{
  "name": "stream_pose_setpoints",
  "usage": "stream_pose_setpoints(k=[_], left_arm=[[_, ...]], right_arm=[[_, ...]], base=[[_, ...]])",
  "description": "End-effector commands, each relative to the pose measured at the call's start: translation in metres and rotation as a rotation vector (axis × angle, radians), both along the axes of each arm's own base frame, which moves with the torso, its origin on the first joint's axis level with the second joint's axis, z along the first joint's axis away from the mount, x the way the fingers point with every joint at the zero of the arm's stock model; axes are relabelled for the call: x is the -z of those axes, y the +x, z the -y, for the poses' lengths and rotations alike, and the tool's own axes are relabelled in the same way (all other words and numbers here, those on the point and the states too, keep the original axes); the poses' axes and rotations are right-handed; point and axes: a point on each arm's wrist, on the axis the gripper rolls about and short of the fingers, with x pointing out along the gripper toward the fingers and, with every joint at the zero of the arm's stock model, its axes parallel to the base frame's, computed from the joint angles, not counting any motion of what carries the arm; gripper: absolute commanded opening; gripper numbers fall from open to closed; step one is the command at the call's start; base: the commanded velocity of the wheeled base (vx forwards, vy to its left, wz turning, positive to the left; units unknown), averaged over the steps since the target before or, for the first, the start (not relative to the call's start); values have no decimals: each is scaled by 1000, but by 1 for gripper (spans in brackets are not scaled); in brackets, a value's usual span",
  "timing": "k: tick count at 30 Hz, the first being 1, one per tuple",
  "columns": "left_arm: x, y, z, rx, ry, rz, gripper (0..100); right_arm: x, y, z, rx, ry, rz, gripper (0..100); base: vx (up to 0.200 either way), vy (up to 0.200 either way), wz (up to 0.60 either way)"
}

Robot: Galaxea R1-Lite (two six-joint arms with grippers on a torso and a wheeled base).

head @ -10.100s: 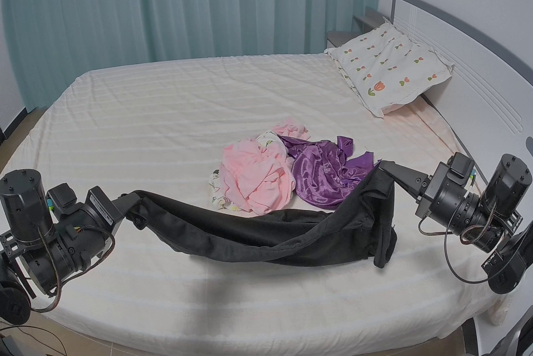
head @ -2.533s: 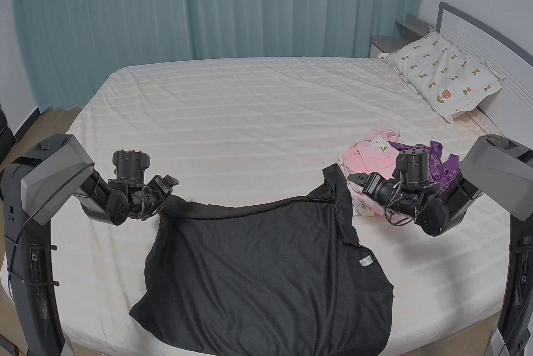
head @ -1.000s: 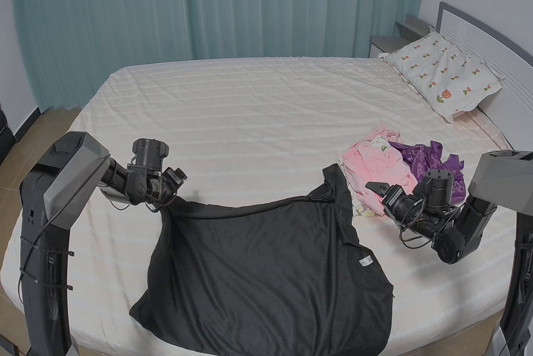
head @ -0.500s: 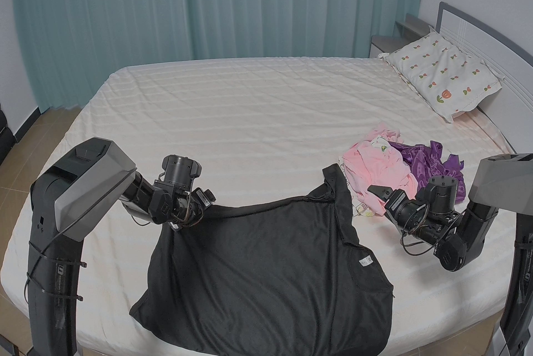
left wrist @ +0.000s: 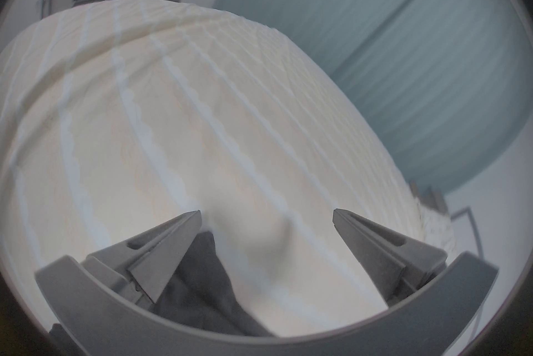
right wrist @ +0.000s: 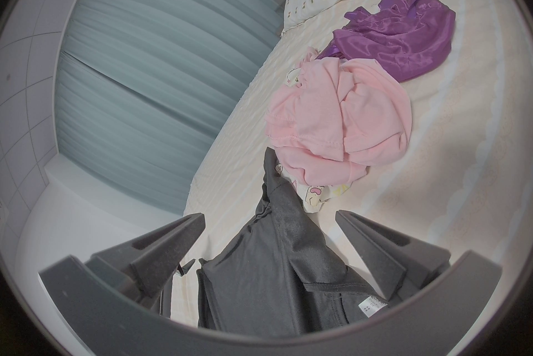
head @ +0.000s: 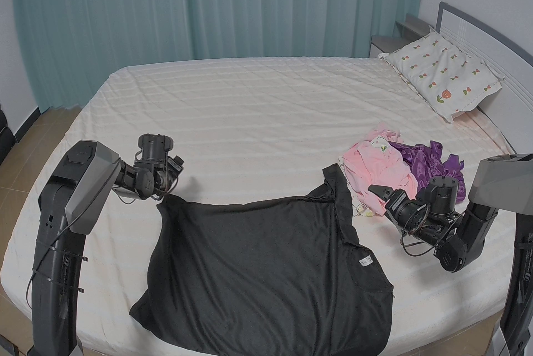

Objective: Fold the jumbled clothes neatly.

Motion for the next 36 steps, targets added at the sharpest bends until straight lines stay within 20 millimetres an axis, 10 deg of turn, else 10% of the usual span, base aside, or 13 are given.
stream_pose_setpoints(k=[1,14,36], left_arm=[[5,13,-41,-115,-42,35,100],[-38,-58,-47,1,-134,-33,100],[12,-243,-40,186,-114,-213,100]], right_arm=[[0,0,0,1,2,3,100],[-2,-18,6,5,-4,9,100],[-5,-36,5,-55,-3,-25,100]], base=[[0,0,0],[0,0,0],[-136,0,0]])
